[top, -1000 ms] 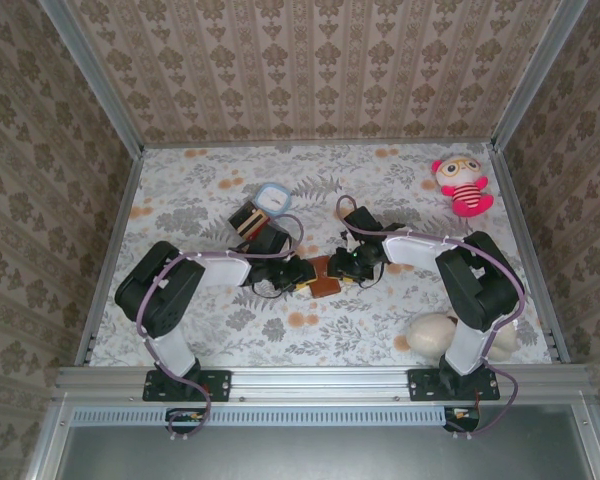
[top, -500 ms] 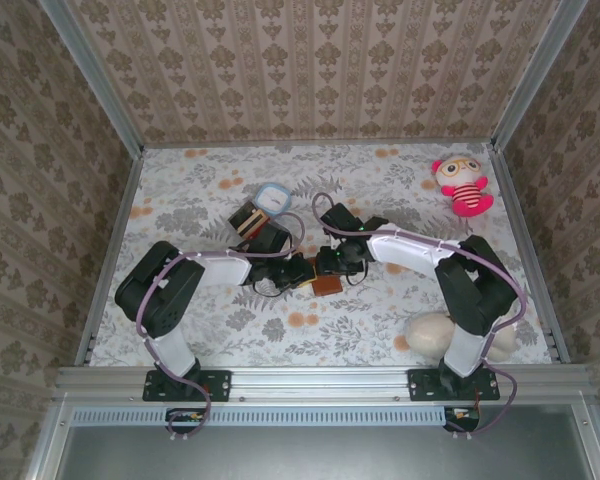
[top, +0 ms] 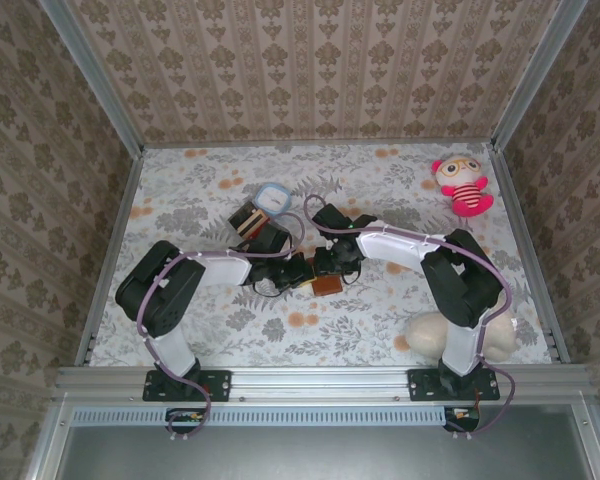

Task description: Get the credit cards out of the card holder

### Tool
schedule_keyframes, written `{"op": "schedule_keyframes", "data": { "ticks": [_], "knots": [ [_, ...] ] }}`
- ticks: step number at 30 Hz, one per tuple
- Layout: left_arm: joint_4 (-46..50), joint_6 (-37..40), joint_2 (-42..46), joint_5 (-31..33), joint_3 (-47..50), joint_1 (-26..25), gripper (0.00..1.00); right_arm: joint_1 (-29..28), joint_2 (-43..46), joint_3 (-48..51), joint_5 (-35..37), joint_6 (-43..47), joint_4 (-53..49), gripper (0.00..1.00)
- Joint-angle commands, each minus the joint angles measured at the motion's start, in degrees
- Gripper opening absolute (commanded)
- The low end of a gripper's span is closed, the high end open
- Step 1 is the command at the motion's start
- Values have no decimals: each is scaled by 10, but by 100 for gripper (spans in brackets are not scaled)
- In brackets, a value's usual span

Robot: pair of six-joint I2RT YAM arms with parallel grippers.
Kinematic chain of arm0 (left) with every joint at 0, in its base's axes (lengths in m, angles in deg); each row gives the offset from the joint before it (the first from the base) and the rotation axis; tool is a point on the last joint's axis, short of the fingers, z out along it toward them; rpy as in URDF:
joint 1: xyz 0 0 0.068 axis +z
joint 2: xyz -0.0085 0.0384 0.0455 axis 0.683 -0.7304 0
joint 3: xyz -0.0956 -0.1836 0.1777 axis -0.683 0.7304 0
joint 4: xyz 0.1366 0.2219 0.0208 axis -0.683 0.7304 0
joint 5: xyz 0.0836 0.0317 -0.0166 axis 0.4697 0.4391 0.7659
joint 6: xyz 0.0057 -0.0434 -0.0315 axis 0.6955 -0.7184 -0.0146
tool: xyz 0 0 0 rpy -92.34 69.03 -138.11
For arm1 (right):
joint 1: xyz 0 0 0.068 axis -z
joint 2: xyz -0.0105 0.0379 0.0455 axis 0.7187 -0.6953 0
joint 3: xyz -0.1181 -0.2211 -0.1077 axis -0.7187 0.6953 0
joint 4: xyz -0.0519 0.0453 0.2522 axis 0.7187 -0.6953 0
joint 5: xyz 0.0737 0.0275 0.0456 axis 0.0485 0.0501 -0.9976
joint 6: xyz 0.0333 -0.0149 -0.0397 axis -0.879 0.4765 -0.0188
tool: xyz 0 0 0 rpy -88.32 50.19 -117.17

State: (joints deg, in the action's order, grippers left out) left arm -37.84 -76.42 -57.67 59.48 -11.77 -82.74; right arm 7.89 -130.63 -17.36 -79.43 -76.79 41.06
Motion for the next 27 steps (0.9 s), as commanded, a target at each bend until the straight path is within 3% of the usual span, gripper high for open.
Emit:
{"op": "schedule_keyframes", "data": {
  "ticks": [1,8,27],
  "knots": [
    [17,8,-6,14,11,2,2,-2,-31,1,35,1,-31,42],
    [26,8,-1,20,15,4,0,-2,-34,0,73,-2,-49,41],
    [88,17,13,66,30,10,0,2,13,17,214,-53,-83,25]
  ]
}}
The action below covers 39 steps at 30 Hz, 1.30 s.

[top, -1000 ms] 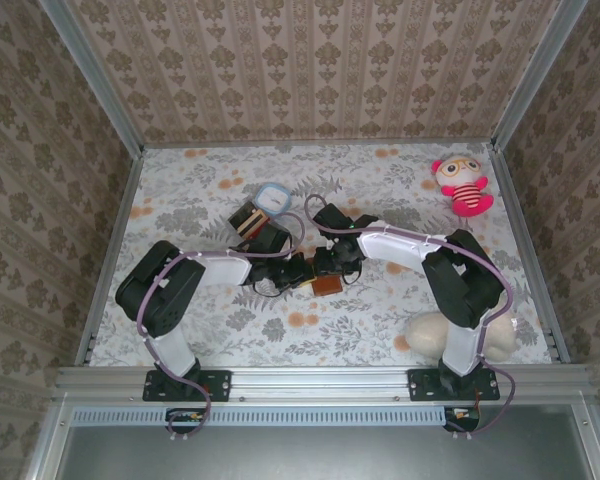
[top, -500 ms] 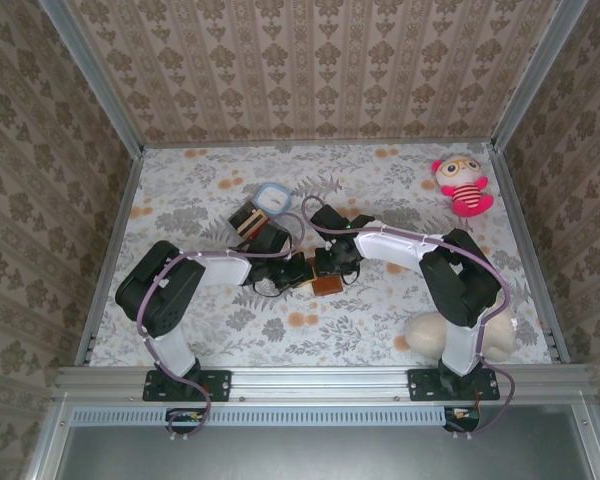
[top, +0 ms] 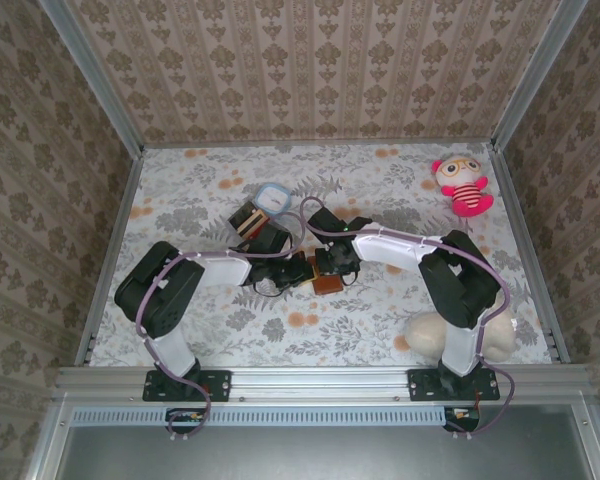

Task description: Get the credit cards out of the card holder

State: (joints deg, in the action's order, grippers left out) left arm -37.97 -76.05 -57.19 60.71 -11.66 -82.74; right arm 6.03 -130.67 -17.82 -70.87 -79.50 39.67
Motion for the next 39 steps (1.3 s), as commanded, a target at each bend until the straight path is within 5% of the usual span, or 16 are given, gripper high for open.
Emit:
{"op": "schedule_keyframes", "data": {
  "ticks": [1,9,16,27,33,39],
  "knots": [
    [89,12,10,55,32,11,0,23,17,24,133,-32,-69,24],
    [78,14,12,45,30,13,0,38,44,46,128,-51,-53,14],
    [61,21,17,19,12,13,1,41,38,47,2,-13,6,32],
    [91,17,51,31,-8,19,51,51,17,37,-31,-5,18,33],
    [132,42,76,56,-24,30,74,54,22,41,-75,21,56,20],
    [166,87,114,90,-21,47,98,54,63,53,-45,35,51,9]
  ]
}}
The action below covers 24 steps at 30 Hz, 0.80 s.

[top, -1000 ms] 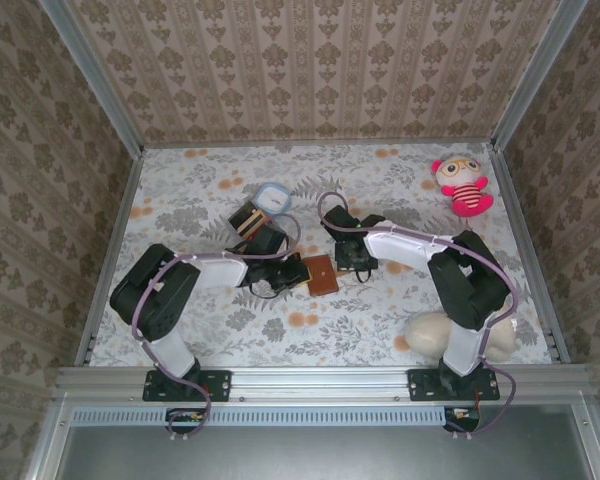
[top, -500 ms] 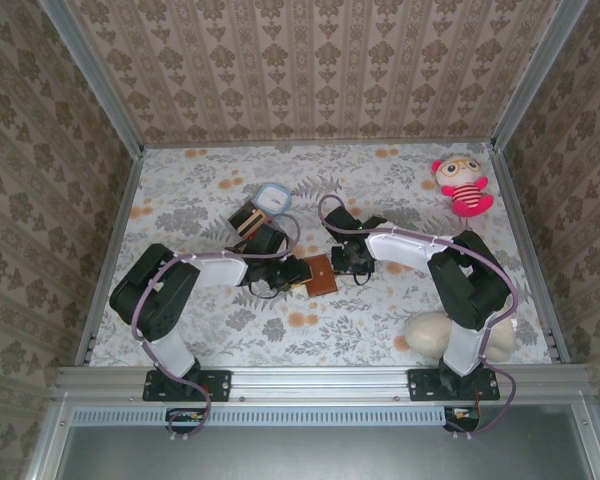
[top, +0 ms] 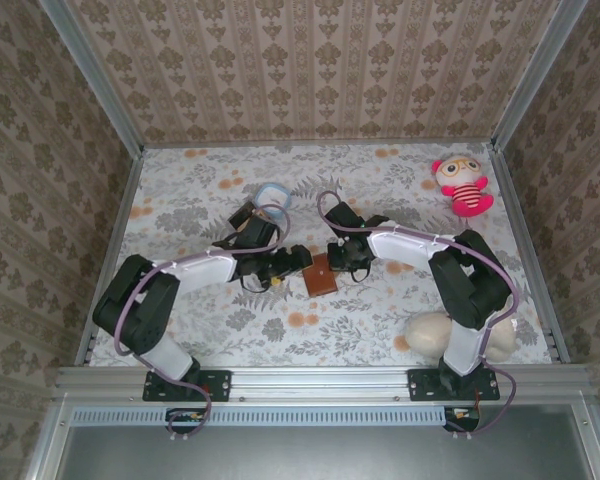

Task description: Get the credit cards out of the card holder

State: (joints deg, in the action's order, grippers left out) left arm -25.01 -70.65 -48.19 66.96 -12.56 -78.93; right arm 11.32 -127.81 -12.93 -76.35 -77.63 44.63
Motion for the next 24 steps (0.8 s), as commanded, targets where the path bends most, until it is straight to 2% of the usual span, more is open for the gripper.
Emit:
{"op": "schedule_keyframes", "data": {
  "ticks": [1,7,12,16,24],
  "knots": [
    [41,41,30,30,-14,13,100,1,50,6,18,21,-4,9],
    [76,87,67,58,-36,23,100,0,139,13,57,32,-21,8],
    [89,94,94,78,-37,34,100,-4,181,14,44,31,-33,8],
    [84,91,119,91,-24,39,100,-13,166,3,2,34,-27,9],
    [82,87,144,89,2,40,100,-30,115,-19,-27,24,6,9]
  ]
}}
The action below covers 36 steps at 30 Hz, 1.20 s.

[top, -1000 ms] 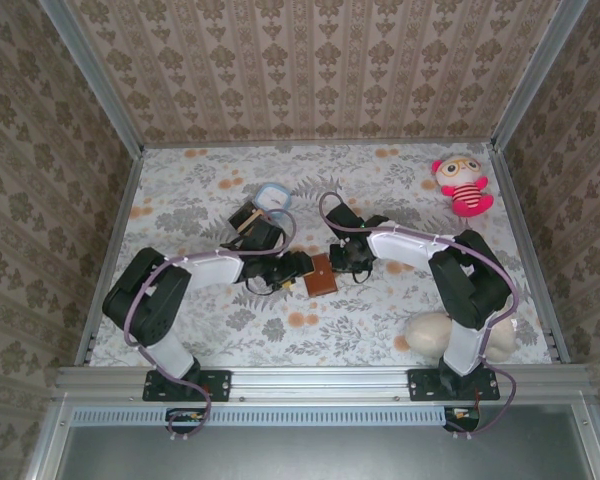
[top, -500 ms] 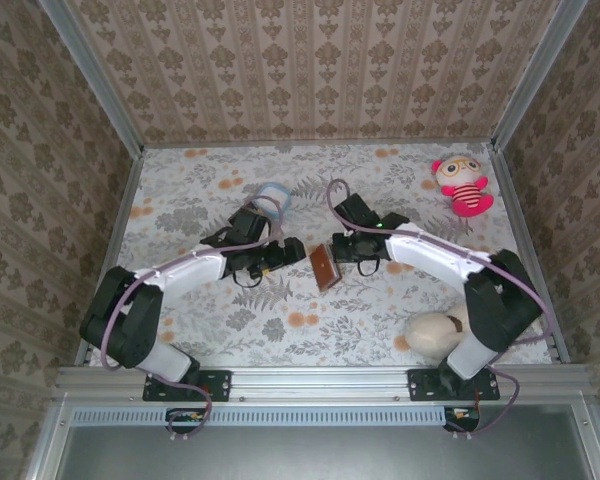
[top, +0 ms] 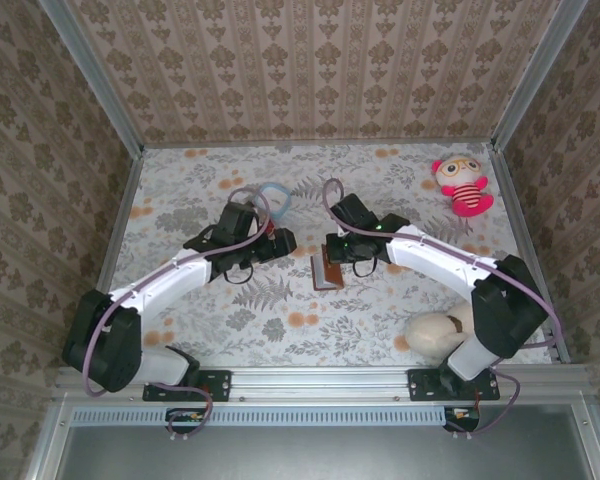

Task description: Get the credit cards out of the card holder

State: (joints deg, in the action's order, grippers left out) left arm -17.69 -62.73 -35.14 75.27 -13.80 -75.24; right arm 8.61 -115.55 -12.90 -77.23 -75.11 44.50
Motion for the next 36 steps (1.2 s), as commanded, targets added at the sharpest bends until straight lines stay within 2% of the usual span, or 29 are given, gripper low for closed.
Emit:
{"op": "schedule_keyframes", "data": {
  "ticks": [1,6,12,26,36],
  "knots": [
    [5,8,14,3,17,3,100,-3,-7,-18,-18,-1,8,9],
    [-24,7,-1,-33,18,0,100,7,3,-4,0,5,2,9],
    [-55,0,-40,-71,8,-14,93,39,12,20,25,30,-19,10],
    [-137,-68,-155,-164,-50,-69,65,97,11,62,71,89,-39,10],
    [-117,-79,-243,-164,-115,-97,63,116,-7,80,78,103,-28,11]
  ]
}}
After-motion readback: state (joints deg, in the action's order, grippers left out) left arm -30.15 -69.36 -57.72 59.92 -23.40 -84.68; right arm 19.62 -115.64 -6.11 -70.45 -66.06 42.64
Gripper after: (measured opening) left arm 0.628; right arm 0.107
